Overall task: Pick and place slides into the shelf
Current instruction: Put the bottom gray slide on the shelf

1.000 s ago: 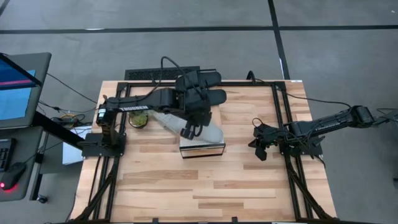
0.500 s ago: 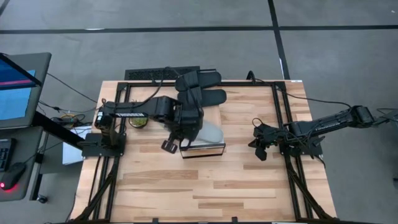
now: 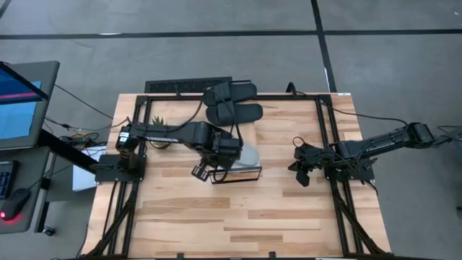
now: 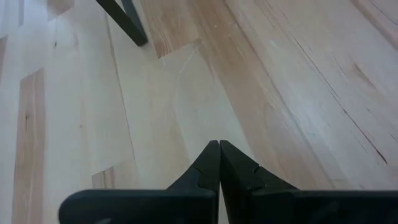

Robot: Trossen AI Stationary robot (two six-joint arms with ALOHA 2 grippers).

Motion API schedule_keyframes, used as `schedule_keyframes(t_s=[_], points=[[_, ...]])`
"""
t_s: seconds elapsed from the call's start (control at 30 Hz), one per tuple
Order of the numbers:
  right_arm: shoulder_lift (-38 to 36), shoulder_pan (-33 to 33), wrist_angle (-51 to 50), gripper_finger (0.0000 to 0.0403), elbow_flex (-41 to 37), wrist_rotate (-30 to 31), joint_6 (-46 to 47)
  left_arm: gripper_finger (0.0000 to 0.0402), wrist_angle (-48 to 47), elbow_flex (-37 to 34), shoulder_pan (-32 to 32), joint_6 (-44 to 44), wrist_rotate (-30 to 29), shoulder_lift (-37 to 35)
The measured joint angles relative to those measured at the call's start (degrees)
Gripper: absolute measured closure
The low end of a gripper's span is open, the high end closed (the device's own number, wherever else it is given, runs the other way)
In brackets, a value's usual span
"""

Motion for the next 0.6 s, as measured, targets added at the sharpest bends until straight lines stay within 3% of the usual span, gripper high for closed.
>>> schedule_keyframes(t_s=[0.6], points=[[0.0, 0.0, 0.2, 0.0403, 0.0, 0.0, 0.0, 0.0401, 5.7, 0.6, 2.2, 2.0, -5.6, 5.7]])
